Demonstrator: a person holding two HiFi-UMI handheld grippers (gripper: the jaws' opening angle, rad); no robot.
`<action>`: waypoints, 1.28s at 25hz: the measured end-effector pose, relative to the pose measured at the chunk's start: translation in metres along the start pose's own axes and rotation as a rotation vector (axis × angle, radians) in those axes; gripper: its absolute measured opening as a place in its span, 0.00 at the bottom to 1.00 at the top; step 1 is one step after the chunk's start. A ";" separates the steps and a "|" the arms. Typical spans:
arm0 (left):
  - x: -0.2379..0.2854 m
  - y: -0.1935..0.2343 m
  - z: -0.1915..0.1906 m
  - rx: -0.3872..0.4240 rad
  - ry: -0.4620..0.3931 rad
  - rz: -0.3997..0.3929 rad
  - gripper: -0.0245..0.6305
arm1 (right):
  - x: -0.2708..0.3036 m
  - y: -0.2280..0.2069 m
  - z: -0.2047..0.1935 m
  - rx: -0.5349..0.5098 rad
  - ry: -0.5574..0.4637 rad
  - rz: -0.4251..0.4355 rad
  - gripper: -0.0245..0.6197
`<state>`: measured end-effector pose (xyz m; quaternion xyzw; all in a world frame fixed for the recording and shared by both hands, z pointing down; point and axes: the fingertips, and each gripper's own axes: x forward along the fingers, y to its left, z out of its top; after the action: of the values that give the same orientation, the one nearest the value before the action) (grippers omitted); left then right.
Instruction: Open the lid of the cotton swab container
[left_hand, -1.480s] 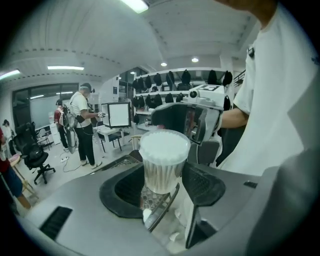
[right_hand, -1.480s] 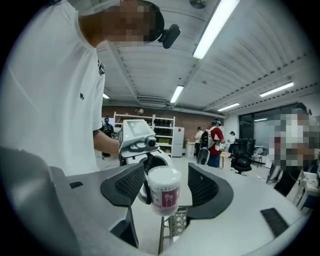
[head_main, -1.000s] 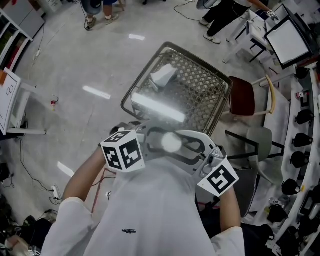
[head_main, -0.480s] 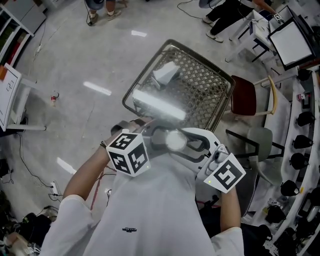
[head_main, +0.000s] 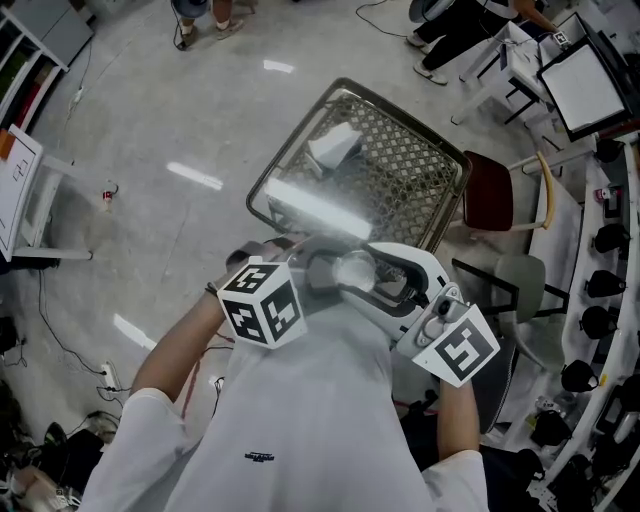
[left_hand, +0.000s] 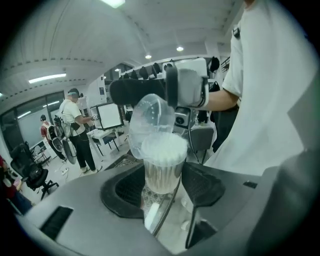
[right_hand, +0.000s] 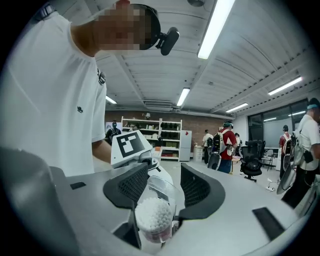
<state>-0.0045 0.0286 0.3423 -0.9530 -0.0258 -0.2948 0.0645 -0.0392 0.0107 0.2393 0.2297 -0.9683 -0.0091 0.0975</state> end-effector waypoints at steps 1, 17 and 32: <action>0.000 -0.002 0.000 -0.007 -0.003 -0.004 0.38 | 0.001 -0.001 0.002 -0.006 -0.006 -0.005 0.34; 0.008 -0.024 0.006 -0.001 -0.023 -0.049 0.38 | 0.018 -0.030 -0.005 0.007 0.024 -0.125 0.14; 0.007 -0.021 0.010 -0.056 -0.078 -0.038 0.38 | 0.000 -0.046 -0.014 0.035 0.041 -0.210 0.12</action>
<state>0.0050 0.0512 0.3405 -0.9645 -0.0380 -0.2594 0.0313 -0.0158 -0.0300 0.2504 0.3316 -0.9368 0.0022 0.1116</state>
